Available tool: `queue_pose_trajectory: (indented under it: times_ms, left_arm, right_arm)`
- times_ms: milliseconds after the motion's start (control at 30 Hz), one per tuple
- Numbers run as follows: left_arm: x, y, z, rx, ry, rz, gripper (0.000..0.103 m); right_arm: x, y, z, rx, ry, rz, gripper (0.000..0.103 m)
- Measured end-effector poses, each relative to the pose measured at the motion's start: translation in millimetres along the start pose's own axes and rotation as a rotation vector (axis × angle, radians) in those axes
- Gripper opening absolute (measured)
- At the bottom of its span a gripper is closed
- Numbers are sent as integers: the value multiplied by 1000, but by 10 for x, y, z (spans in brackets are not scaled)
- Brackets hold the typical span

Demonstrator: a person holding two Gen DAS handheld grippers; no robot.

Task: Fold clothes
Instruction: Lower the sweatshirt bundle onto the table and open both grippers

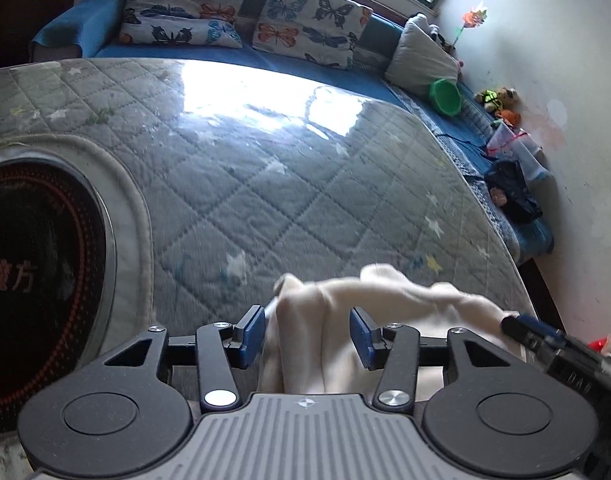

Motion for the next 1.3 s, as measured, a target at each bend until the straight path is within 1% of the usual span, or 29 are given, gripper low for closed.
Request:
queue_pose_trajectory:
  times_ms: [67, 133, 233, 300, 367, 400, 467, 533, 633, 733, 867, 1033, 1133, 1300]
  left_arm:
    - [-1, -42, -43, -5, -5, 5, 51]
    - [-18, -62, -96, -7, -24, -14, 51]
    - [-15, -75, -181, -9, -47, -31, 51]
    - [16, -80, -240, -2, -55, -23, 52]
    - [44, -91, -270, -8, -55, -14, 53]
    - [44, -99, -276, -8, -56, -13, 54]
    - [40, -106, -279, -7, -58, -13, 54]
    - [34, -107, -275, -5, -58, -14, 55]
    - [22, -106, -264, -5, -60, -13, 56]
    - [-18, -98, -215, -15, -64, -23, 56]
    - [-156, -91, -150, -38, -55, -75, 57]
    - [-298, -76, -157, -43, -41, -117, 61]
    - [-345, -69, -174, -45, -43, -136, 61]
    - [-371, -75, -227, -45, -63, -158, 61]
  right_arm:
    - [76, 27, -88, 8, -9, 13, 47]
    - [139, 48, -169, 16, -17, 18, 49]
    - [205, 70, -257, 27, -13, 30, 49]
    - [233, 79, -304, 30, -7, 40, 51]
    - [252, 86, -340, 31, -2, 47, 55]
    - [263, 87, -354, 31, 0, 52, 56]
    - [293, 83, -370, 30, 0, 63, 61]
    - [316, 81, -371, 28, 0, 72, 62]
    - [347, 80, -366, 25, 1, 81, 73]
    - [380, 85, -388, 24, 15, 93, 75]
    - [432, 72, -444, 25, 34, 110, 82]
    - [460, 45, -515, 45, 53, 107, 86]
    - [466, 35, -534, 51, 55, 112, 87]
    - [567, 40, -355, 34, 41, 179, 86]
Point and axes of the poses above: each gripper's, at about its wrist camera, not at the fingertips, and z roughly against the way its jaws point, x to its left, y to its underside, the point moved 1 cm from there along -z, roughly the way its jaws point, and after that the axes turned 7 degrees about -x, right-handed, at the moved point
